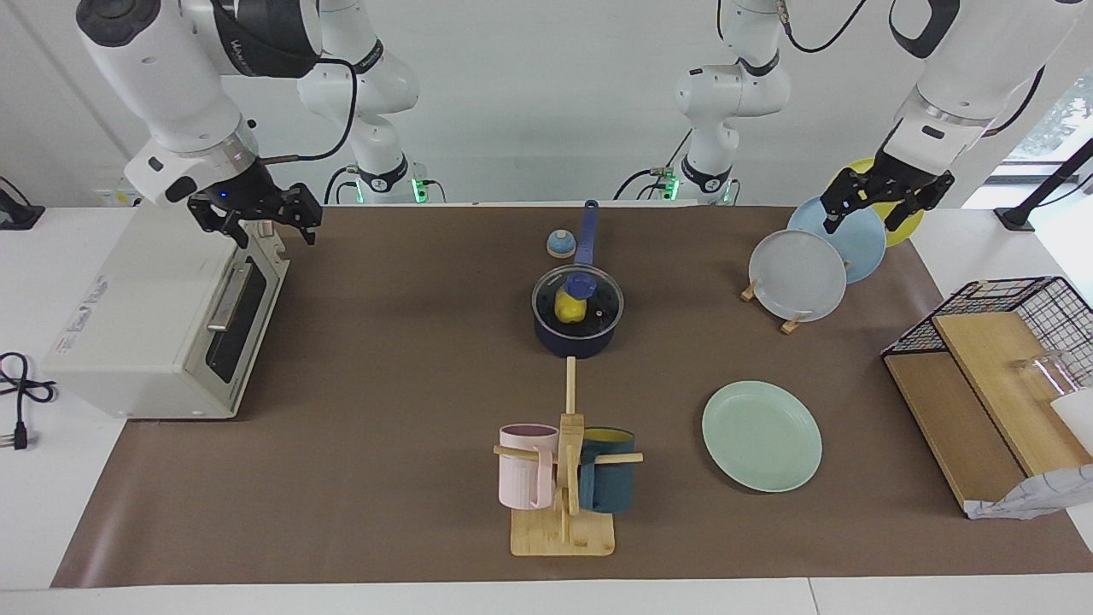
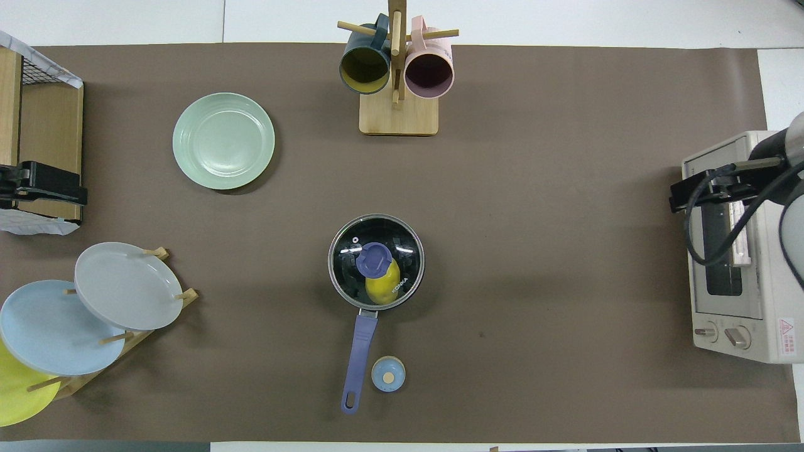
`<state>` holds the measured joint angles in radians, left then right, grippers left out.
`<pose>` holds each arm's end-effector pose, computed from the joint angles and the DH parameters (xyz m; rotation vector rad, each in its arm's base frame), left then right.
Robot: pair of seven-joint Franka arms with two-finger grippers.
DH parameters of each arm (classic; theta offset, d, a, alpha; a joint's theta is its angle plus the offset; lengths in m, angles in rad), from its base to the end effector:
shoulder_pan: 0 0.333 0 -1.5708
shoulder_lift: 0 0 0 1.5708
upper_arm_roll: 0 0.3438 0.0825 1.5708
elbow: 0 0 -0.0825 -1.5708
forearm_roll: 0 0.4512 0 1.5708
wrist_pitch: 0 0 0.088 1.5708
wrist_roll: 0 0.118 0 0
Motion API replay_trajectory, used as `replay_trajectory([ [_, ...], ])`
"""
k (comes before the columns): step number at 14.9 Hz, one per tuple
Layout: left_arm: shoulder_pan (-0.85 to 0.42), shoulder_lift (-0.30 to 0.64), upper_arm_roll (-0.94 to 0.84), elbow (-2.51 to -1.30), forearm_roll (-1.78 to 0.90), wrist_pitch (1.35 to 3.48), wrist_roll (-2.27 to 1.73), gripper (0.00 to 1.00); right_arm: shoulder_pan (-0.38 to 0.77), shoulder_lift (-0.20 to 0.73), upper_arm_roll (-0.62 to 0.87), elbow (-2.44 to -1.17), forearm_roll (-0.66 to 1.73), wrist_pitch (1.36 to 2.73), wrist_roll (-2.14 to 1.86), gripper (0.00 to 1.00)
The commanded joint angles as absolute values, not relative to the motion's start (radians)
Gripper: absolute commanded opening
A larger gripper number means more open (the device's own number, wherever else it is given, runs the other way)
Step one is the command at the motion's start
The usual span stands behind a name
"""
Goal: Transfer potato from pot to plate
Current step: 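Move the right gripper over the glass lid on the saucepan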
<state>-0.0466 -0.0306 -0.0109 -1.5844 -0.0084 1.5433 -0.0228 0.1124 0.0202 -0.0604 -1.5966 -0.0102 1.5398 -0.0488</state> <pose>0.6074 -0.0361 0.6504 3.1334 -0.0547 -0.0169 0.6218 0.0315 0.6123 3.1238 0.1576 -0.1204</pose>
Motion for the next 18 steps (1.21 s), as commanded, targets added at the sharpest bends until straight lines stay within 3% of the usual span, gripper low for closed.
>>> replay_trajectory([
  [1,-0.046,-0.051,-0.008,-1.603,-0.02,1.549,-0.023,1.0,0.249,0.003,-0.058,-1.615,0.0,1.598,0.039,1.0],
  [6,-0.046,-0.051,-0.008,-1.605,-0.02,1.549,-0.023,1.0,0.507,0.121,-0.058,-1.566,0.068,1.715,0.381,1.0],
  [11,-0.046,-0.051,-0.008,-1.605,-0.018,1.549,-0.023,1.0,0.728,0.235,-0.058,-1.606,0.055,1.938,0.575,1.0],
  [18,-0.046,-0.049,-0.006,-1.605,-0.018,1.549,-0.023,1.0,0.776,0.242,-0.058,-1.752,-0.006,2.094,0.577,1.0],
])
